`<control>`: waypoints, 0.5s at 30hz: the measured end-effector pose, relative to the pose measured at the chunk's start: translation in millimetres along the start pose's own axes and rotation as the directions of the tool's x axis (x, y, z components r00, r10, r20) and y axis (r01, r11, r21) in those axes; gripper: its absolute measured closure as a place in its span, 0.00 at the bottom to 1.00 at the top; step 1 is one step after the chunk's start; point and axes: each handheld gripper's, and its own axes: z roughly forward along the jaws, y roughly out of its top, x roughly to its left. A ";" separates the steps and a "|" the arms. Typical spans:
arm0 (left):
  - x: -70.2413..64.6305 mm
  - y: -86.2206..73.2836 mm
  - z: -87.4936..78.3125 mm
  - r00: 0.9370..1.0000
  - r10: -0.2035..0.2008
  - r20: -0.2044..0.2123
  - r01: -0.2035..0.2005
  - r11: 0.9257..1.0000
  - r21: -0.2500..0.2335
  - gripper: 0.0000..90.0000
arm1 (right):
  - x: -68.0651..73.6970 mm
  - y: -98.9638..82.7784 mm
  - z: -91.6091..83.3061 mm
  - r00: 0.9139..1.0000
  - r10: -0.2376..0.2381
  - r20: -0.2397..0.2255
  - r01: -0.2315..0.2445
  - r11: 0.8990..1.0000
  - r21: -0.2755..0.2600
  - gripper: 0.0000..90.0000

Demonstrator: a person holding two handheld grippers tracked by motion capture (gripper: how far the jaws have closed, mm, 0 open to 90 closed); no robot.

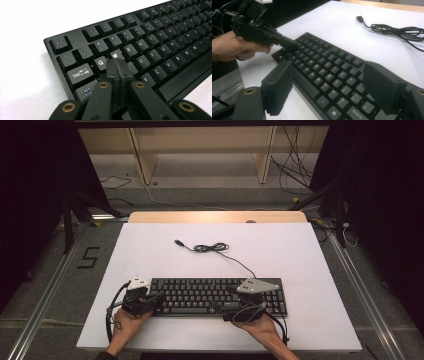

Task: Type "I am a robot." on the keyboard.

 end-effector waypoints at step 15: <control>-3.7 4.5 -25.1 0.996 -0.022 0.084 0.035 0.988 -0.152 0.57 | 0.5 0.3 2.7 1.000 -0.003 -0.003 0.003 1.000 -0.006 0.28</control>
